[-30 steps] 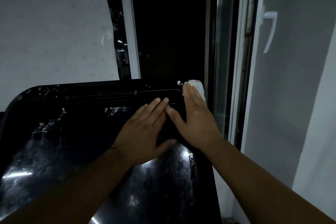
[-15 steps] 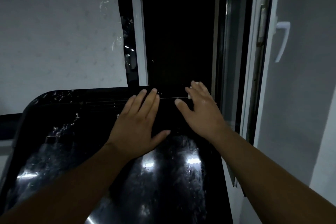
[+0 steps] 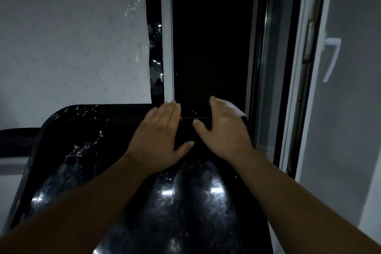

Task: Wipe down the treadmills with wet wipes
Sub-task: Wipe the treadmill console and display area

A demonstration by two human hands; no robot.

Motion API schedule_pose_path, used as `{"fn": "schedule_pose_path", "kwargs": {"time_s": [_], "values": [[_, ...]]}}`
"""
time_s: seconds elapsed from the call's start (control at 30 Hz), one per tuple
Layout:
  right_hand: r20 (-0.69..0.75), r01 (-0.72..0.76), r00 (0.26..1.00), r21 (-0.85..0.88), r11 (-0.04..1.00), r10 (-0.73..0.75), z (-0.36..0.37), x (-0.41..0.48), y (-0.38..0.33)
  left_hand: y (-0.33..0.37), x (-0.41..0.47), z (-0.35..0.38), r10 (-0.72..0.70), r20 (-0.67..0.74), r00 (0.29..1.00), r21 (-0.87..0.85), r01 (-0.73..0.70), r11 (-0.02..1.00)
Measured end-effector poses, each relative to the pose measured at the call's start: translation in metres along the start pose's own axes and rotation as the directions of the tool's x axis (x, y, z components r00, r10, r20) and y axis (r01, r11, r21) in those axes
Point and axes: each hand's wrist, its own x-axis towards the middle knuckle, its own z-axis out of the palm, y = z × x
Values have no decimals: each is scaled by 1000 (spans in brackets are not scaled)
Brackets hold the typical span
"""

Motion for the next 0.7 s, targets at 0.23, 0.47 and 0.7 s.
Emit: {"fn": "schedule_pose_path", "kwargs": {"time_s": [0.23, 0.47, 0.7], "values": [[70, 167, 984, -21, 986, -165, 1, -8, -3, -7, -1, 3, 24, 4, 1000, -56, -24, 998], [183, 239, 954, 6, 971, -236, 11, -18, -16, -10, -2, 0, 48, -5, 999, -122, -48, 991], [47, 183, 983, -119, 976, -178, 21, -18, -7, -8, -3, 3, 58, 2, 998, -43, -58, 997]]}}
